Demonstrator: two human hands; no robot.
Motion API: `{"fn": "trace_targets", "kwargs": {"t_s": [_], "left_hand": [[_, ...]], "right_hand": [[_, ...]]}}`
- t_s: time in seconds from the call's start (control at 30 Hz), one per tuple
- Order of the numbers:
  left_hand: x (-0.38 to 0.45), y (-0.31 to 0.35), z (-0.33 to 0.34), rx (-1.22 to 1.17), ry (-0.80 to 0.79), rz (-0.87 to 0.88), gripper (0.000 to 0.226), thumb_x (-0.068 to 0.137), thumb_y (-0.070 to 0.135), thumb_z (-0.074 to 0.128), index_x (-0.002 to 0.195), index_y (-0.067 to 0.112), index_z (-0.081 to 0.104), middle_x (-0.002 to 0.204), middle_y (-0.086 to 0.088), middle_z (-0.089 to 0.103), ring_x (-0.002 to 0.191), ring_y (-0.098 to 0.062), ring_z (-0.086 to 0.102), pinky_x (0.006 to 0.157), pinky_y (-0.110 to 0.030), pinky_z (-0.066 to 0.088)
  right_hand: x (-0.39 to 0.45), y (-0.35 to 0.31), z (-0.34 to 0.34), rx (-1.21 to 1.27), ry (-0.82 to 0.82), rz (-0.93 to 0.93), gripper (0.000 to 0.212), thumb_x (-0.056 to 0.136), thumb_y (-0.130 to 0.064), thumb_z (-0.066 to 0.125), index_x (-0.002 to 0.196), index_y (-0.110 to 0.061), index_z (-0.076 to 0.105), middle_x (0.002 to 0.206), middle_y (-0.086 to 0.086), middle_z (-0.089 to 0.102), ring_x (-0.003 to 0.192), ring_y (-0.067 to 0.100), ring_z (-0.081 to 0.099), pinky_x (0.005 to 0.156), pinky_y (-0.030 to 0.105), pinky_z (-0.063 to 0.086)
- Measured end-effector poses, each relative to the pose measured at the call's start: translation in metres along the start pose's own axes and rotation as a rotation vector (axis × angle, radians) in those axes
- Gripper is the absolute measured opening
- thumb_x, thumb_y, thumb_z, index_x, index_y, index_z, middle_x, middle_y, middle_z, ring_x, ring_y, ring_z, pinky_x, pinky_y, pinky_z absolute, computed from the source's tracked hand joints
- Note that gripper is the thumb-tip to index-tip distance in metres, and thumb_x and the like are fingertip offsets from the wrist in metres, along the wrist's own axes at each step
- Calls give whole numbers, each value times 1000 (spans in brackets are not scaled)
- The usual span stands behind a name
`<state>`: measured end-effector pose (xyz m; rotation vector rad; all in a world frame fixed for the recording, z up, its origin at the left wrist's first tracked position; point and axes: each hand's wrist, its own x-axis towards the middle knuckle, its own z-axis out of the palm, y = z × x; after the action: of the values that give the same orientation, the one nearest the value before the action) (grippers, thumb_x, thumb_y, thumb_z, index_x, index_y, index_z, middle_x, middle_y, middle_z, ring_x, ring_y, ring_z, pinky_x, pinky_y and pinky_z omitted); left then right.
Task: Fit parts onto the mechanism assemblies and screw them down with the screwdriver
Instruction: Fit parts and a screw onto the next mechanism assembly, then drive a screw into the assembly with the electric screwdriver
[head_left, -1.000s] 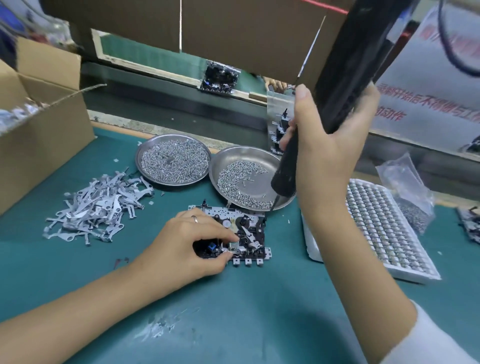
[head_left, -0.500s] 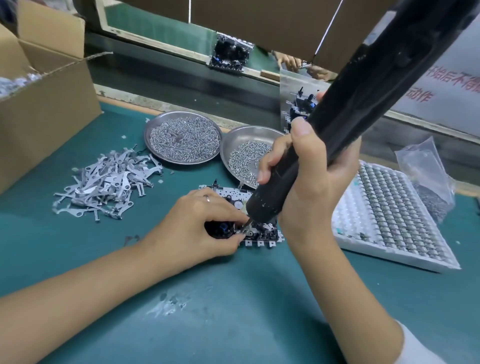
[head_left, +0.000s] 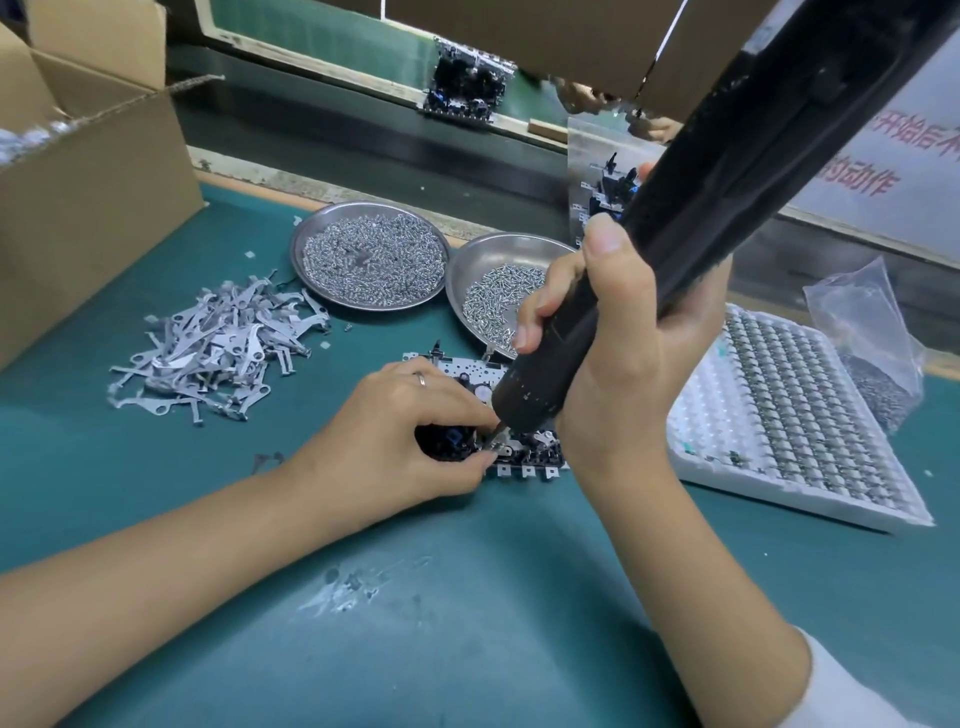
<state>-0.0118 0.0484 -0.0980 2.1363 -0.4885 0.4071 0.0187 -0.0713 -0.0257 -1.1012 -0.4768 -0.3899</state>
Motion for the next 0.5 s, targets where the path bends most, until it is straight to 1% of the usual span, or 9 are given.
{"fn": "trace_targets", "kwargs": {"t_s": [0.07,0.17,0.23,0.33,0.5], "left_hand": [[0,0,0,-1,1,-2,23,69,24,73,89,14,78,84,14,69,80,-12,57,84,-35,48],[-1,0,-1,3,-1,-2,22,69,23,75,89,13,78,83,15,67,80,-13,57,84,-35,48],[0,1,-1,8,-2,8,20,69,20,78,88,13,78,81,17,65,79,-13,57,83,-36,48],[0,2,-1,13,-1,13,20,69,22,74,86,13,78,81,18,63,78,-13,57,83,-35,49],[1,3,-2,20,-3,21,19,68,22,74,85,14,78,81,17,65,77,-12,57,81,-34,49]], "right_hand": [[0,0,0,1,6,6,27,81,-10,59,98,-8,39,49,5,44,35,21,41,43,25,40],[0,1,0,-3,7,9,25,84,-4,53,103,-7,37,49,6,42,35,21,39,43,26,39],[-1,1,0,-17,5,3,24,84,-4,53,102,-7,37,49,5,43,34,21,39,42,25,39],[-2,0,1,-18,3,-4,24,84,-4,53,102,-6,37,49,2,44,34,21,40,42,25,39],[-1,0,1,-14,21,0,26,83,-4,53,104,-6,37,48,4,42,34,21,40,42,24,39]]}}
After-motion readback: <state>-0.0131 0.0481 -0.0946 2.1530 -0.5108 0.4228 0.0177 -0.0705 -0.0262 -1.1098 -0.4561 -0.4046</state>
